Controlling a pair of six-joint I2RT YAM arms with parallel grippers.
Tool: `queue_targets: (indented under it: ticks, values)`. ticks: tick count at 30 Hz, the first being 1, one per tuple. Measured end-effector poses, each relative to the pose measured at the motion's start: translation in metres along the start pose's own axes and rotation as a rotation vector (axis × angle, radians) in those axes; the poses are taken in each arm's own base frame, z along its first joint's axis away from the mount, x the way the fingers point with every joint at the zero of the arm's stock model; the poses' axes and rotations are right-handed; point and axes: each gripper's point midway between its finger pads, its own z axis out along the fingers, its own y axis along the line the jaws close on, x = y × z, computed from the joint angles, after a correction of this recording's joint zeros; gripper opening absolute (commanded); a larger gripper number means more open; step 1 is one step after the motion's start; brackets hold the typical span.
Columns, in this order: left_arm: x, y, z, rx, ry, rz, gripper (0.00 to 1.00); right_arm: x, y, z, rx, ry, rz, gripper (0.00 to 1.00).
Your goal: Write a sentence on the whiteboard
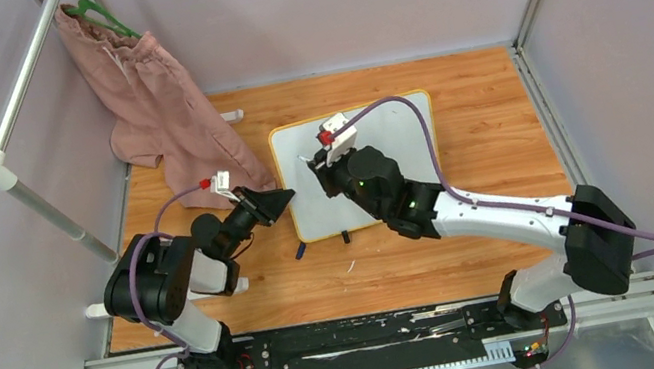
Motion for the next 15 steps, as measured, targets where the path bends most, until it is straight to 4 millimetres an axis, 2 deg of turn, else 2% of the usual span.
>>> queue_targets:
  ticks: [5,15]
  values:
    - [0.0005,-0.0011,-0.0017,0.005,-0.005,0.015,0.16,0.0011,-0.0037,0.0084,0.035,-0.01,-0.02,0.0]
    - [0.0017,-0.0018,-0.0026,0.007,-0.005,0.027,0.06,-0.0015,-0.0027,0.0116,0.036,-0.028,-0.031,0.0]
